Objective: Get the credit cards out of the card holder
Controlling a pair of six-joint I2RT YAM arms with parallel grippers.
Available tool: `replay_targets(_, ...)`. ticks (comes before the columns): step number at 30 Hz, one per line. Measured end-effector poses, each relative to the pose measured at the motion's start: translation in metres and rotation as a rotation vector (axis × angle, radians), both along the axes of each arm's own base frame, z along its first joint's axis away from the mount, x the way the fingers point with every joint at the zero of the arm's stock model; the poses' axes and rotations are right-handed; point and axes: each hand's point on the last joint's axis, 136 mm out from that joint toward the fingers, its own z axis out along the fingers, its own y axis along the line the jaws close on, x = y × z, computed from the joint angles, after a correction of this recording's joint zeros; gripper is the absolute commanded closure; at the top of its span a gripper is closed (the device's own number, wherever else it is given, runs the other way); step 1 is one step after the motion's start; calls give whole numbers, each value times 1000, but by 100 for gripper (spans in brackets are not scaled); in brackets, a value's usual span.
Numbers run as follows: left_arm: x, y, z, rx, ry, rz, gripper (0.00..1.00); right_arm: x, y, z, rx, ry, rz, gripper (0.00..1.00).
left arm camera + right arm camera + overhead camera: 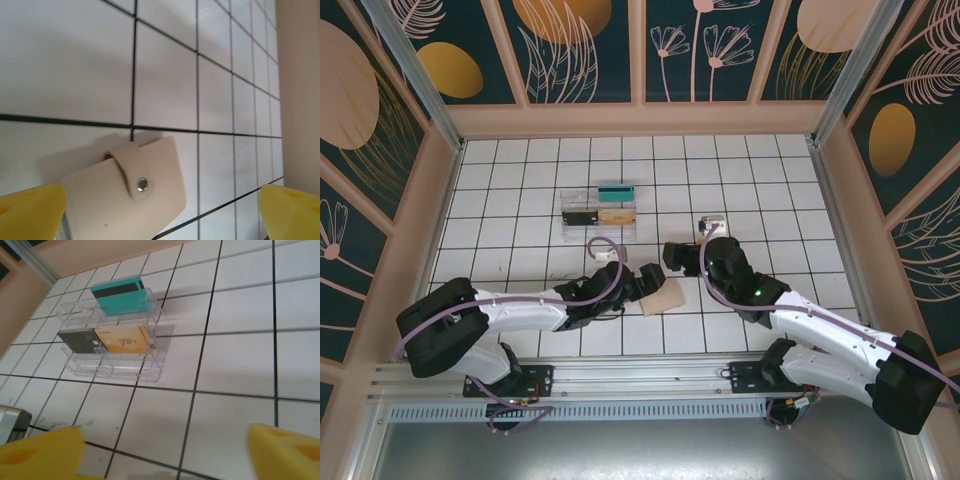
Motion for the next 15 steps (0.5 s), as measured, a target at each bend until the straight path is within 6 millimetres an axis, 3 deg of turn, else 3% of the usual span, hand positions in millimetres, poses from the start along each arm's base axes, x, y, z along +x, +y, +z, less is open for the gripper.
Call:
replay_targets(5, 5, 22, 7, 80, -39, 59, 1, -15, 5, -24, 16, 86, 57, 69)
replay_targets(7, 6, 33, 10, 123, -62, 79, 1, -25, 3, -40, 15, 145, 72, 77)
replay_targets(15, 12, 60, 20, 259, -157, 99, 1, -82, 3, -91, 11, 352, 164, 75)
